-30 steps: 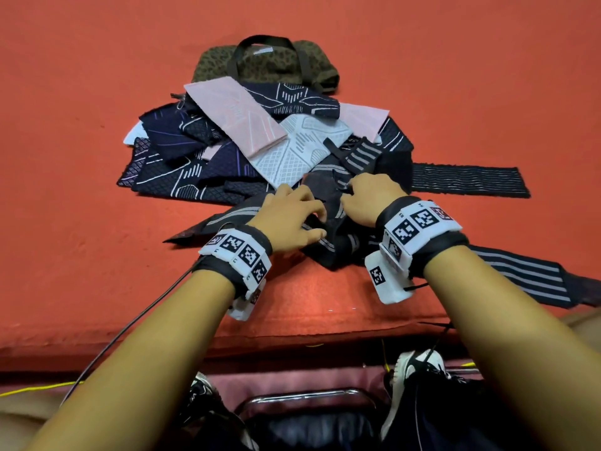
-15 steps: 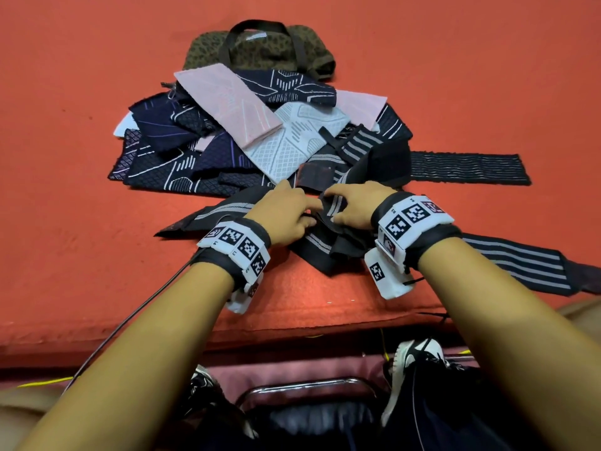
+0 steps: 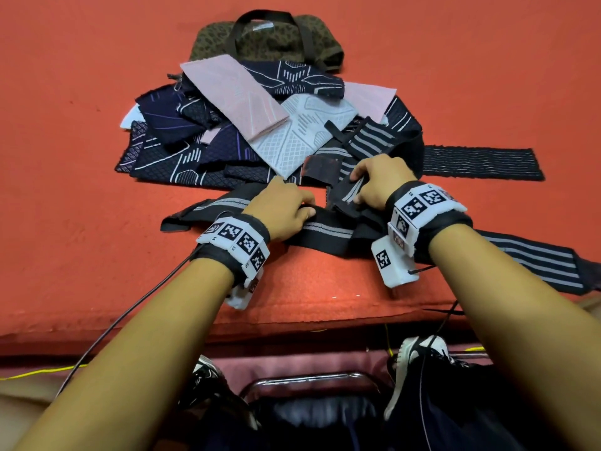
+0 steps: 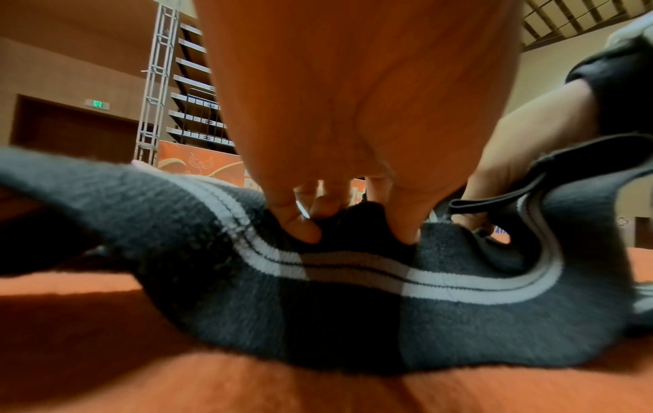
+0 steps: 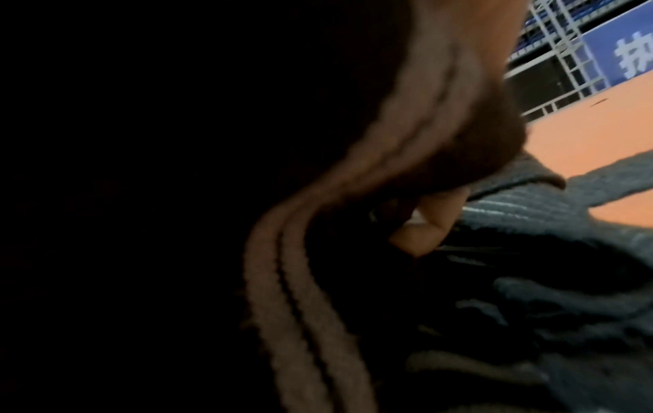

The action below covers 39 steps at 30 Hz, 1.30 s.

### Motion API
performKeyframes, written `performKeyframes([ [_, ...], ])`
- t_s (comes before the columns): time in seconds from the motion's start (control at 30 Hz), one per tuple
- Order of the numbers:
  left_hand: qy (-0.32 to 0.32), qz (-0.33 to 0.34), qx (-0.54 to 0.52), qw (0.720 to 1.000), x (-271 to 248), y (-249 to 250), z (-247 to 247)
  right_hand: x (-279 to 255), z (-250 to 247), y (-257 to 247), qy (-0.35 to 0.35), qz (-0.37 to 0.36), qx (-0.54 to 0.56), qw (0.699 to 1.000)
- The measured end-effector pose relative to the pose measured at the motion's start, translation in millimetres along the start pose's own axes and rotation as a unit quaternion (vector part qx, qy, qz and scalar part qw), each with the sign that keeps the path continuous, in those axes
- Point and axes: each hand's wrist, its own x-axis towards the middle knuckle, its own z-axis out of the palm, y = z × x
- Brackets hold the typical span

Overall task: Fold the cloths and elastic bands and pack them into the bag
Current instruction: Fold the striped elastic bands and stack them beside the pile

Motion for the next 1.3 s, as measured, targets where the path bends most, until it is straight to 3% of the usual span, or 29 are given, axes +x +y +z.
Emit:
performKeyframes([
  [0.13, -0.009, -0.002, 0.008, 1.000, -0.5, 0.4, -6.7, 2.2, -4.1, 4.7, 0.036, 0.006, 0.004, 0.999],
  [0.3, -0.096, -0.090, 0.054, 0.990, -10.7, -31.0, -16.4, -0.3, -23.3, 24.7, 0.125, 0.024, -0.026, 0.991],
  [0.43, -0.078, -0.106, 0.041, 0.990, -16.4, -34.3, -16.1, -10.5, -24.4, 17.3, 0.108, 0.037, -0.098, 0.989],
  [0.5, -0.076, -0.108, 0.031, 0.991, -15.8, -30.3, -14.1, -16.6, -22.6, 5.8, 0.164, 0.008, -0.135, 0.977],
  [0.57, -0.079, -0.115, 0.023, 0.990, -15.4, -29.5, -13.7, -21.3, -20.3, -6.8, 0.191, -0.094, -0.161, 0.964],
  [0.63, -0.078, -0.114, 0.015, 0.990, -16.2, -29.1, -14.2, -22.9, -8.6, -18.2, 0.098, -0.209, -0.169, 0.958],
  [0.7, -0.078, -0.113, 0.011, 0.990, -17.5, -28.9, -14.0, -23.7, 11.5, -23.3, -0.022, -0.238, -0.183, 0.954],
  [0.77, -0.082, -0.114, 0.010, 0.990, -18.0, -29.6, -12.3, -25.0, 26.8, -20.7, -0.087, -0.210, -0.209, 0.951],
  [0.83, -0.083, -0.114, 0.008, 0.990, -18.4, -31.1, -10.1, -23.0, 32.7, -12.7, -0.103, -0.175, -0.216, 0.955],
  [1.0, -0.085, -0.122, 0.014, 0.989, -17.4, -36.6, -9.0, -12.7, 18.8, 7.1, -0.078, -0.044, -0.222, 0.971],
  [1.17, -0.082, -0.136, 0.021, 0.987, -17.2, -39.2, -8.7, -2.3, -3.3, 47.4, -0.036, 0.068, -0.250, 0.965],
  [1.23, -0.075, -0.141, 0.018, 0.987, -16.9, -37.2, -7.8, -2.2, -8.2, 55.4, -0.011, 0.093, -0.247, 0.964],
  [1.3, -0.069, -0.147, 0.014, 0.987, -16.0, -34.3, -6.1, -7.5, -6.6, 46.7, -0.013, 0.067, -0.220, 0.973],
])
